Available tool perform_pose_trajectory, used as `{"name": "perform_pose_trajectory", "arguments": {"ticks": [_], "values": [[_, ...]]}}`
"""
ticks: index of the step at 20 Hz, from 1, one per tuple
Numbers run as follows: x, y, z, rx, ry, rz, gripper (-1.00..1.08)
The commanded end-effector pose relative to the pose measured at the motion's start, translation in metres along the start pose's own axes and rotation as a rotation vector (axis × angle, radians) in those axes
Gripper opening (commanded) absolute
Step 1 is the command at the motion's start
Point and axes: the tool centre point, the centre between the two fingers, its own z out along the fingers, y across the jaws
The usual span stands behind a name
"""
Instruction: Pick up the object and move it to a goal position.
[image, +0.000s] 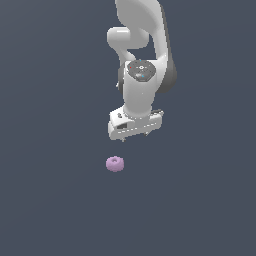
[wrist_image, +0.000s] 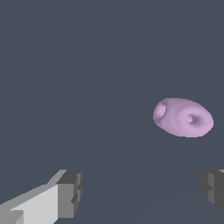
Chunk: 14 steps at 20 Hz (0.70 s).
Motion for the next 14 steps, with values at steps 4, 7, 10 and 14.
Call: {"name": "perform_pose_trajectory", "arguments": {"ticks": [4,7,10,14], "values": [[0.005,0.01,0.007,-0.002,0.0,-0.135,1.0],[0.008,0.015,0.011,-0.003,0.0,-0.209,1.0],[0.01,0.021,0.014,-0.003,0.0,-0.283,1.0],[0.014,0.028,0.019,-0.004,0.0,-0.382,1.0]]}}
